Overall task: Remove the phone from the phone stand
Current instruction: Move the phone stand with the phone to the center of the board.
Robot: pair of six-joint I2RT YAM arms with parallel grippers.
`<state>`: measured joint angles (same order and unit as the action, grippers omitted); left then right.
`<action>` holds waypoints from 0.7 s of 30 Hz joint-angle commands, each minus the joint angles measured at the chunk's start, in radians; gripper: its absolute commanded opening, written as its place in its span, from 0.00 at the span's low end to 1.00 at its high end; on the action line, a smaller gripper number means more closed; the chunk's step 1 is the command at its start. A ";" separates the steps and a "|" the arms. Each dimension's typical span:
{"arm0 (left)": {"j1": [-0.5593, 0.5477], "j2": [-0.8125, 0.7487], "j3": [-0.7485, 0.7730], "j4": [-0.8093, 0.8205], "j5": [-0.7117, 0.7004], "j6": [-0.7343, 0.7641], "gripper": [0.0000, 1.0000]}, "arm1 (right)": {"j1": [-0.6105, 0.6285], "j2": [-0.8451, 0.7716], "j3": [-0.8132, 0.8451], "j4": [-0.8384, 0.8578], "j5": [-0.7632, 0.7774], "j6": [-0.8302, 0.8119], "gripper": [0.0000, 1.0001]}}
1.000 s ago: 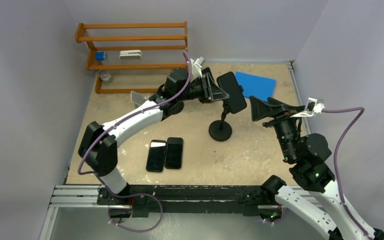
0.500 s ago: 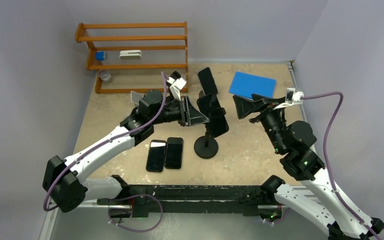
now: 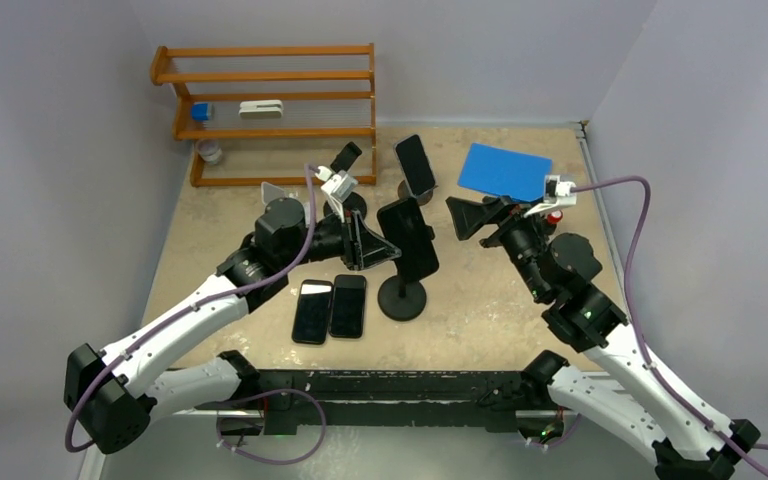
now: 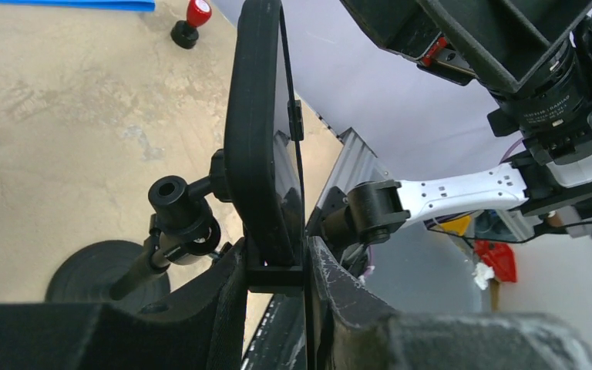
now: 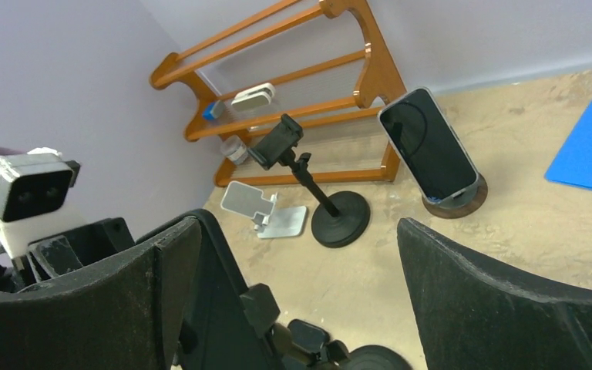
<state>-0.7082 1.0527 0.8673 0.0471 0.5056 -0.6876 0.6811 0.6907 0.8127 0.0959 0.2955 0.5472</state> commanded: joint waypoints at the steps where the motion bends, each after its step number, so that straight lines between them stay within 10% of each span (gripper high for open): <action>1: 0.000 -0.038 -0.041 0.097 -0.019 0.150 0.00 | 0.000 -0.071 -0.044 0.123 -0.048 -0.075 0.99; 21: 0.001 -0.032 -0.019 0.080 0.032 0.066 0.00 | 0.000 -0.050 -0.054 0.044 -0.382 -0.199 0.95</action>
<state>-0.7082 1.0210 0.7990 0.1268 0.5102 -0.5507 0.6811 0.6441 0.7380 0.1196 -0.0467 0.3763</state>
